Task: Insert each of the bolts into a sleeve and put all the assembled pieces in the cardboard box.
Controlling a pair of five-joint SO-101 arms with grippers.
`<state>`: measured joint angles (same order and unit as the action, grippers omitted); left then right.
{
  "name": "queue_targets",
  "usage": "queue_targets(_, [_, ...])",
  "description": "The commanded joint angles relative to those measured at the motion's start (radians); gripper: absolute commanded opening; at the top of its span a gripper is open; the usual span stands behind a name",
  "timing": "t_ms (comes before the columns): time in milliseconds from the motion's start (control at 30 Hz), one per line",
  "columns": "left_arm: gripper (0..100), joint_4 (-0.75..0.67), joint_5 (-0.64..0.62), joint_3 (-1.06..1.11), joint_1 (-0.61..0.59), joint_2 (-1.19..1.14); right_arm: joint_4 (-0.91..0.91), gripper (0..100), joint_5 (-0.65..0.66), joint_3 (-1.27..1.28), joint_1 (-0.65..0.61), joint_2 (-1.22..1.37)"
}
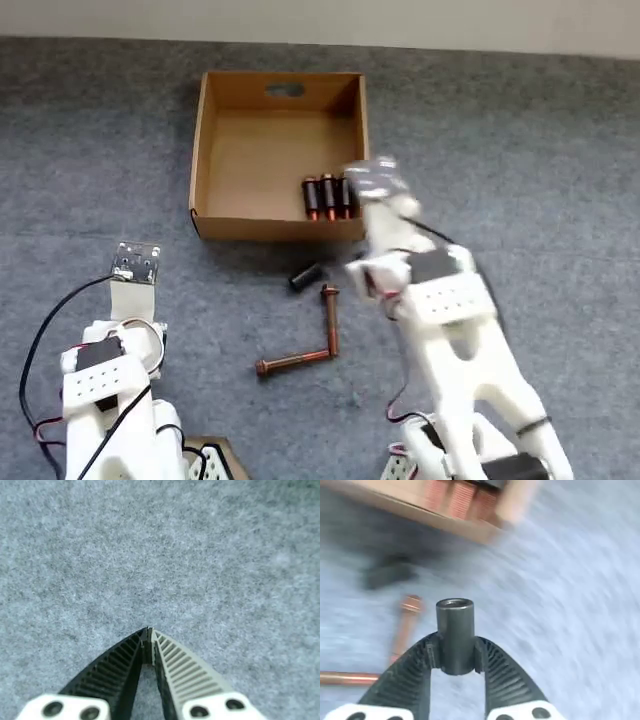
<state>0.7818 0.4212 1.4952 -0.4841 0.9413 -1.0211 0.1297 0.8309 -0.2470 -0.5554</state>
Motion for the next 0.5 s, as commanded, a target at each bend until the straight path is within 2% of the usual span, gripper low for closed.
queue_targets(0, [1,-0.012,0.005,-0.002,-0.002,0.005,0.016,0.9,-0.003,0.108,0.128,-0.016])
queue_targets(133, [1,-0.012,0.005,-0.002,-0.002,0.005,0.062,1.9,0.092,0.162,0.171,0.107])
queue_targets(200, [1,-0.012,0.005,-0.002,-0.002,0.005,0.062,6.6,0.103,0.157,0.171,0.186])
queue_targets(300, [1,-0.012,0.005,-0.002,-0.002,0.005,0.061,14.2,0.124,0.108,0.171,0.302])
queue_targets(467, [1,-0.012,0.005,-0.002,-0.002,0.005,-0.019,15.6,0.152,-0.018,0.173,0.417])
